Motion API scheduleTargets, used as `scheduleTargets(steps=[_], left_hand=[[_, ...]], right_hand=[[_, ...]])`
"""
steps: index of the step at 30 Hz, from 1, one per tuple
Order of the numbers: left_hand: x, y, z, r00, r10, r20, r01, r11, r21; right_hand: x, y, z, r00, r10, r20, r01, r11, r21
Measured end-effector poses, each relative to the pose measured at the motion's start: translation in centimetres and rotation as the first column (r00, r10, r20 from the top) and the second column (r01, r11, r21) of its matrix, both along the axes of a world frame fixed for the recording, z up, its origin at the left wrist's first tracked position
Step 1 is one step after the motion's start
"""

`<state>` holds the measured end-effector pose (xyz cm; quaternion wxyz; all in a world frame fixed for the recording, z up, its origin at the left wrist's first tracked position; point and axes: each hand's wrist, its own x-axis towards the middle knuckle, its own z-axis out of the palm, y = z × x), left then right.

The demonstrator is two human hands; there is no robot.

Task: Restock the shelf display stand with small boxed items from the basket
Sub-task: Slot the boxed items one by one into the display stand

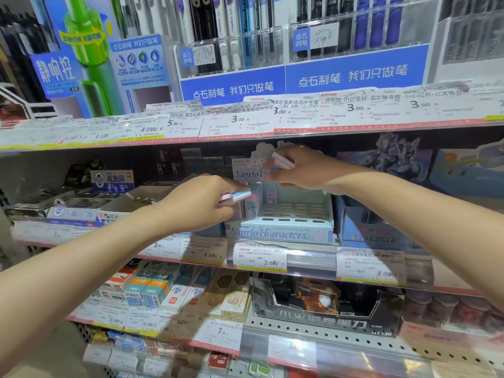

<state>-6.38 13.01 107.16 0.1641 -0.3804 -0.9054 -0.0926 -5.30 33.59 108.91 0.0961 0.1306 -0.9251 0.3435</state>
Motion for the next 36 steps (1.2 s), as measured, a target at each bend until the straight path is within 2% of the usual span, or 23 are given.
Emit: scheduleTargets(steps=[3, 6, 8, 11, 13, 16, 18, 21, 24, 26, 28, 32, 34, 36], left_hand=[[0.5, 0.4, -0.3, 0.996, 0.038, -0.08, -0.028, 0.991, 0.127], [0.8, 0.6, -0.1, 0.991, 0.047, -0.121, -0.009, 0.956, 0.294], [1.2, 1.0, 0.2, 0.998, 0.01, -0.062, 0.018, 0.904, 0.428], [2.3, 2.1, 0.6, 0.988, -0.08, 0.132, -0.016, 0.799, 0.601], [2.9, 2.9, 0.9, 0.945, -0.167, 0.282, -0.082, 0.715, 0.694], [3.5, 3.4, 1.0, 0.851, -0.285, 0.442, -0.19, 0.617, 0.764], [3.8, 3.5, 0.9, 0.81, -0.307, 0.499, -0.233, 0.613, 0.755], [4.0, 3.6, 0.7, 0.801, -0.283, 0.527, -0.269, 0.618, 0.739], [4.1, 3.5, 0.5, 0.798, -0.272, 0.537, -0.259, 0.65, 0.714], [4.0, 3.6, 0.2, 0.79, -0.283, 0.544, -0.256, 0.654, 0.711], [3.9, 3.7, 0.0, 0.785, -0.274, 0.556, -0.275, 0.65, 0.708], [3.4, 3.4, 0.4, 0.792, -0.261, 0.551, -0.262, 0.671, 0.694], [3.1, 3.1, 0.4, 0.805, -0.248, 0.54, -0.225, 0.713, 0.664], [3.1, 3.0, 0.3, 0.841, -0.222, 0.494, -0.161, 0.769, 0.619]], right_hand=[[1.2, 0.3, -0.1, 0.959, 0.139, 0.248, -0.042, 0.931, -0.361], [2.2, 0.8, -0.2, 0.844, 0.4, 0.356, -0.046, 0.717, -0.696], [2.9, 0.8, -0.3, 0.791, 0.509, 0.341, -0.046, 0.604, -0.796], [3.4, 0.3, -0.5, 0.771, 0.544, 0.331, -0.02, 0.54, -0.841], [3.5, 0.1, -0.7, 0.786, 0.519, 0.336, -0.016, 0.56, -0.828], [4.0, -0.4, -1.0, 0.842, 0.403, 0.358, 0.017, 0.644, -0.765], [4.3, -1.0, -1.4, 0.87, 0.354, 0.345, 0.02, 0.672, -0.741], [4.2, -1.7, -2.0, 0.928, 0.225, 0.296, 0.067, 0.683, -0.728], [4.0, -2.3, -2.1, 0.96, 0.087, 0.266, 0.16, 0.607, -0.778], [4.0, -2.8, -2.0, 0.966, 0.11, 0.234, 0.143, 0.528, -0.837], [4.0, -3.0, -1.9, 0.97, 0.138, 0.199, 0.099, 0.526, -0.845], [4.0, -2.2, -1.2, 0.982, 0.155, 0.108, -0.02, 0.653, -0.757], [3.8, -1.4, -0.9, 0.994, 0.099, 0.036, -0.06, 0.815, -0.576], [3.8, -0.9, -0.6, 0.998, 0.035, -0.048, -0.048, 0.951, -0.307]])
